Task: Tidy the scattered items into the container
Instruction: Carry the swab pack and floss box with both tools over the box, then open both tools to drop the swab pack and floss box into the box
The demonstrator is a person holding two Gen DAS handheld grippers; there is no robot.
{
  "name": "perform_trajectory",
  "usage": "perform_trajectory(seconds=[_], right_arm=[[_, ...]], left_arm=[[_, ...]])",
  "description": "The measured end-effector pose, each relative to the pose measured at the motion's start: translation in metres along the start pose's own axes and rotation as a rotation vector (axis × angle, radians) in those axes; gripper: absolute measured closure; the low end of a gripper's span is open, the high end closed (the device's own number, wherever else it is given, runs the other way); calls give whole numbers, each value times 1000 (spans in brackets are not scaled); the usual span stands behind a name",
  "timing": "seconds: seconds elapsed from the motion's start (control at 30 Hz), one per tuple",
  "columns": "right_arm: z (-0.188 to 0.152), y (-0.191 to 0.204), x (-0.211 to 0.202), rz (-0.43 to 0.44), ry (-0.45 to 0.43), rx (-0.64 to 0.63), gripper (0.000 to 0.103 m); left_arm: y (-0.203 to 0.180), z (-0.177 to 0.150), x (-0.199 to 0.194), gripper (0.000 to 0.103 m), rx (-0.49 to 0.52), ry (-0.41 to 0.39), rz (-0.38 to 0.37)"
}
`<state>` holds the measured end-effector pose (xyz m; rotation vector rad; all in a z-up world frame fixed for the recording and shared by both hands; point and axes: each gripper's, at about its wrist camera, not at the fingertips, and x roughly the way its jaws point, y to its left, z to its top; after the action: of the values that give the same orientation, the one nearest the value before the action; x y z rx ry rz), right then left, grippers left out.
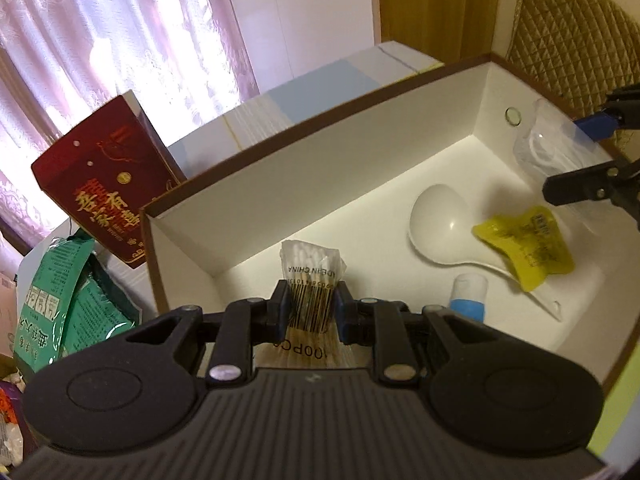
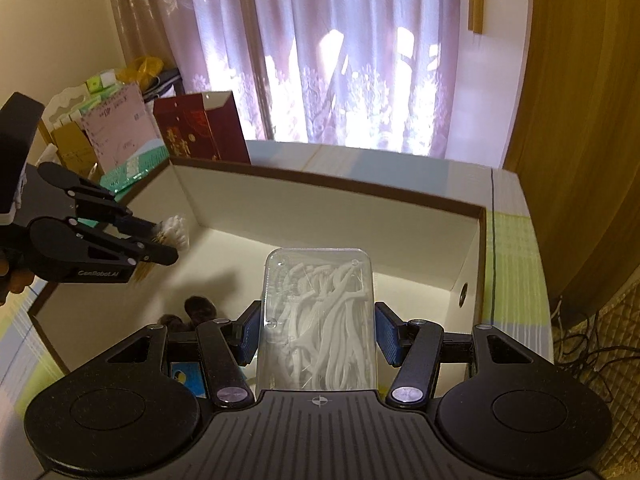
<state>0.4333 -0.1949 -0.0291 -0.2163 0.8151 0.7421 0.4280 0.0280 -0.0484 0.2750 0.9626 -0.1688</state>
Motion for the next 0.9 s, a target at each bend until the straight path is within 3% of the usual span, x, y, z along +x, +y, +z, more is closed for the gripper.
perform_trajectory(seconds=[0.27, 0.57, 0.9], right_arm=[[-1, -4, 10, 1, 21, -10, 43], [-6, -1, 12, 20, 48, -43, 43], [-16, 17, 16, 177, 128, -146, 43]], left_arm=[[5, 2, 15, 82, -10, 2, 4], [5, 0, 0, 77, -11, -23, 12], [-3, -18, -27, 75, -17, -3, -32]])
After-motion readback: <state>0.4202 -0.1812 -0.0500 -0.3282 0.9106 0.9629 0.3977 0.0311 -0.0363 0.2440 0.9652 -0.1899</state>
